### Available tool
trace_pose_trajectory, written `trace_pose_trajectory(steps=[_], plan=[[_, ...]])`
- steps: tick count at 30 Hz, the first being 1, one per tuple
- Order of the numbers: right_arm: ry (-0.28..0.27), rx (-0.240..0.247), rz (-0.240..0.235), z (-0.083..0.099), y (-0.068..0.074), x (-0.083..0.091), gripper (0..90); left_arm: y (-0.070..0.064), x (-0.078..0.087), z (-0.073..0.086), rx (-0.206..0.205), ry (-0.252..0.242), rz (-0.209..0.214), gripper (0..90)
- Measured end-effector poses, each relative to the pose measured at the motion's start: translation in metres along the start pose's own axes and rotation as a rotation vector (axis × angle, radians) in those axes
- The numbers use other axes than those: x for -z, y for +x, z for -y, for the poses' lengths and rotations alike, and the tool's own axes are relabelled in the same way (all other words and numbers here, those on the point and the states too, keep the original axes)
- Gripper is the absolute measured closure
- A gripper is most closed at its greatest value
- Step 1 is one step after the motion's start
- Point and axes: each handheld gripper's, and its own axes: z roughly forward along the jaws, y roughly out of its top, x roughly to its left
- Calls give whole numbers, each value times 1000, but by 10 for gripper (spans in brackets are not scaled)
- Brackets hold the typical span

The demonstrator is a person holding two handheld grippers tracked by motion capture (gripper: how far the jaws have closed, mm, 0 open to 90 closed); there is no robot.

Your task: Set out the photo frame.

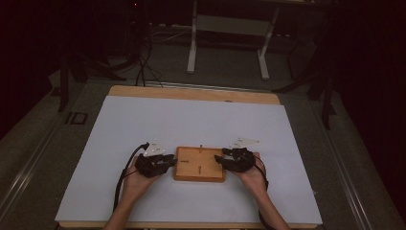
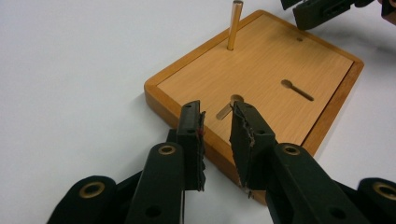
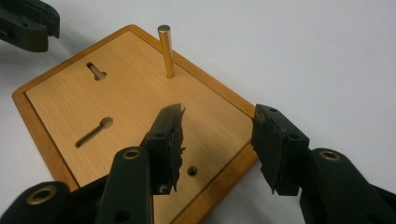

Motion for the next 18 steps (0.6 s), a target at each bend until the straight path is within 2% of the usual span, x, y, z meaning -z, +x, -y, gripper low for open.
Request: trace_pose_trajectory(steps=[6,10,13,14,18], plan=[[-14,-8,11,6,-5,11,520,-3,-4,-7,-11,-9,1,707],[-26,-21,20,10,-11,16,519,-6,-11,-12,-16,-11,18,706],[-28,-27,25,11,-13,17,518,-7,-13,-14,-20,-9,20,704],[-28,-27,28,13,-14,17,517,-8,-20,-18,-26,-9,30,697],[-27,-30,25,13,-14,17,514,-6,-26,-23,-30,-1,45,699]])
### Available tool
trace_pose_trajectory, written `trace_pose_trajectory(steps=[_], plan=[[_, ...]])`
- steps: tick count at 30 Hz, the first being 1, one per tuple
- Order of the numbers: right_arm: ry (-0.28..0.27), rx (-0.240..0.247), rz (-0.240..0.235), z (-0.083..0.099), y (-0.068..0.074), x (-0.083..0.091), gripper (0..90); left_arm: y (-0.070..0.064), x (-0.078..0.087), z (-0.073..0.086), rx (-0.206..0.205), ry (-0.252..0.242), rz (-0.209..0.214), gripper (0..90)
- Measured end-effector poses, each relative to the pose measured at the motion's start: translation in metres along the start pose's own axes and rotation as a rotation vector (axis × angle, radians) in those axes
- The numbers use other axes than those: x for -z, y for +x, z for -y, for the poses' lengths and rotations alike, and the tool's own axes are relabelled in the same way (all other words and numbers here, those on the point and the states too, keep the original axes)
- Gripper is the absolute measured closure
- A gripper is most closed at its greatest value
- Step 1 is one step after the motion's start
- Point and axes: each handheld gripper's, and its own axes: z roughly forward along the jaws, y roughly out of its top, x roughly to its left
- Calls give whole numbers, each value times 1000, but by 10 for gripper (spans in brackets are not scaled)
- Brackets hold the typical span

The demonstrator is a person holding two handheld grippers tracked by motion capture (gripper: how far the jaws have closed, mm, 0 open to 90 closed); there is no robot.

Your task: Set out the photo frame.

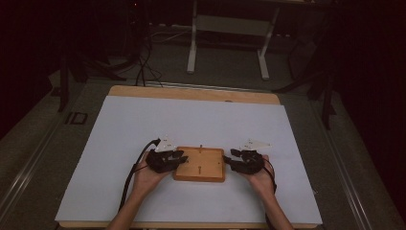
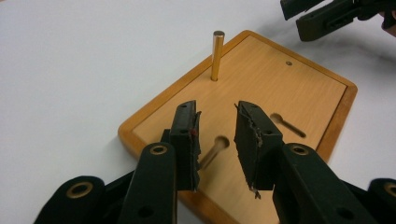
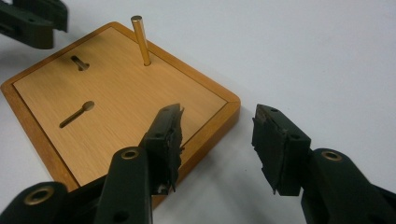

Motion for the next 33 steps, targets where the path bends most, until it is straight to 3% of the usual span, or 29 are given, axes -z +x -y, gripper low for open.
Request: trace_pose_trajectory(steps=[3,14,25,33], plan=[[9,11,-4,1,1,-3,510,3,-6,-9,2,-9,27,703],[19,32,-17,3,5,-5,502,6,-29,-24,-6,2,55,694],[17,39,-17,3,6,-5,502,7,-46,-28,-3,8,46,691],[11,40,-19,3,6,-4,499,10,-59,-30,12,21,55,738]])
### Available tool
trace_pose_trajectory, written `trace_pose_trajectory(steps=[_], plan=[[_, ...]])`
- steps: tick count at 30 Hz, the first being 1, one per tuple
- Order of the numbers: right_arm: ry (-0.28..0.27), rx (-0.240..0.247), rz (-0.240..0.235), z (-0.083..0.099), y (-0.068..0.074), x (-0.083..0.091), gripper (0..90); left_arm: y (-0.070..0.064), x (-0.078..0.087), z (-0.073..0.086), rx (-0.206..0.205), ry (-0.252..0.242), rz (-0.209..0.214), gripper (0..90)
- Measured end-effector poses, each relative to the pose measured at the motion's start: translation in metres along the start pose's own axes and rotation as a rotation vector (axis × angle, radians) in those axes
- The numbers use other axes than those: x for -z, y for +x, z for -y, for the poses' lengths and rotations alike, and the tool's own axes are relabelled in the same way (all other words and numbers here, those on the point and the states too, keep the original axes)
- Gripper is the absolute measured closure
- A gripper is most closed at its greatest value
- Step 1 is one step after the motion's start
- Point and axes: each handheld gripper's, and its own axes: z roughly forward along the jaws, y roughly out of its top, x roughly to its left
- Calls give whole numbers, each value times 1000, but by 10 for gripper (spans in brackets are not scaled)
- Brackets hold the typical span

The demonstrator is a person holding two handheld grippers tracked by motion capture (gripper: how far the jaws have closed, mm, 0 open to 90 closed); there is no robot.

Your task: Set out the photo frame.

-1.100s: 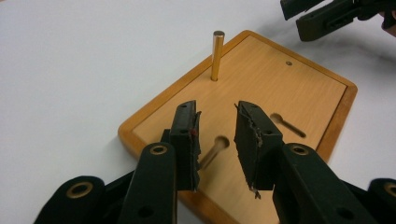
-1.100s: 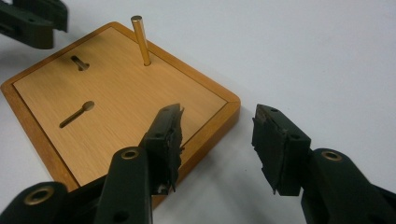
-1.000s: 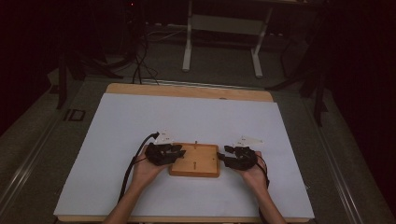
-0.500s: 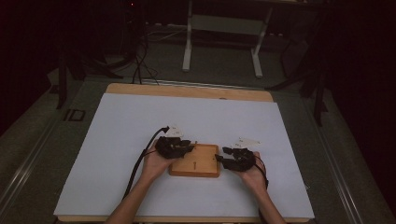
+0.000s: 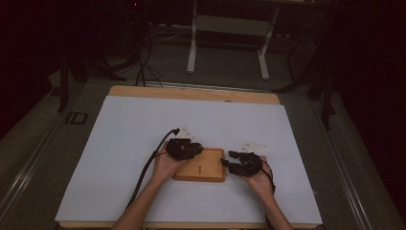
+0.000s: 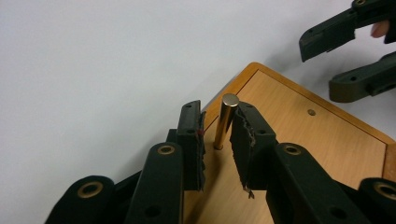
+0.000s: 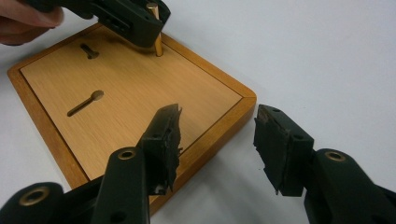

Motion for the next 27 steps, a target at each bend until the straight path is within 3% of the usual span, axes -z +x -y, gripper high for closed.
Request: trace_pose_trajectory(steps=[14,27], plan=[[0,12,-9,0,2,1,498,2,-5,0,12,-5,47,828],[-6,30,-24,-1,7,3,499,10,-6,-2,40,16,102,837]])
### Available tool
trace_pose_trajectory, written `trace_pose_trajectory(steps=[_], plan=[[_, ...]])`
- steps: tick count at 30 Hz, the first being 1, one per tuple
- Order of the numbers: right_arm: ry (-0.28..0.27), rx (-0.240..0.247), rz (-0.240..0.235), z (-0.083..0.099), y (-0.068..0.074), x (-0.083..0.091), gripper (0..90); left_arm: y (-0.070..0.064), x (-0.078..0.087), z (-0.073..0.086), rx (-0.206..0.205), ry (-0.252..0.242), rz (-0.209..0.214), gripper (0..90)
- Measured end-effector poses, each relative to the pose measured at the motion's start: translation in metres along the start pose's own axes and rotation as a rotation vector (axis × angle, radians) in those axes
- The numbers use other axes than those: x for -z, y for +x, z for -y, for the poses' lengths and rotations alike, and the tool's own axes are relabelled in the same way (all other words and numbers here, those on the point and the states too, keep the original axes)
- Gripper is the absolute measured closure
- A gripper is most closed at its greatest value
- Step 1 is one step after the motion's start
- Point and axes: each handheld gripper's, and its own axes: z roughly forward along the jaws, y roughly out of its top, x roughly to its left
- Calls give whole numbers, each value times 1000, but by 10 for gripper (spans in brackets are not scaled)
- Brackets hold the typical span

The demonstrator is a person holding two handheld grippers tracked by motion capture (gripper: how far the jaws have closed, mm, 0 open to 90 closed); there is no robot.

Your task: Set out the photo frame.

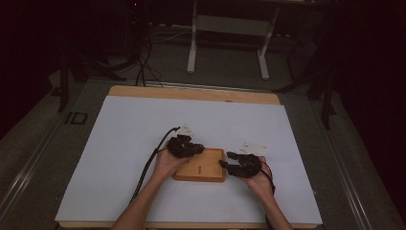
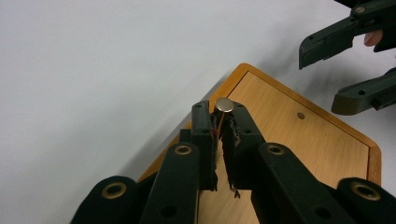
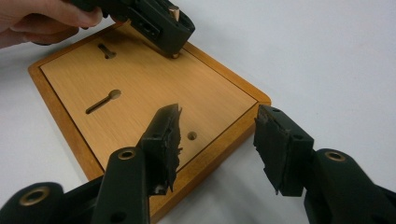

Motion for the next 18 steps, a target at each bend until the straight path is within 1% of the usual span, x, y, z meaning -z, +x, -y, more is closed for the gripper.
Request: trace_pose_trajectory(steps=[4,12,18], plan=[[-4,6,-7,0,1,2,499,1,0,0,8,3,11,836],[-15,24,-18,-1,6,6,511,6,-1,-3,37,11,36,836],[-19,24,-33,-1,9,9,517,9,-1,-4,49,18,55,836]])
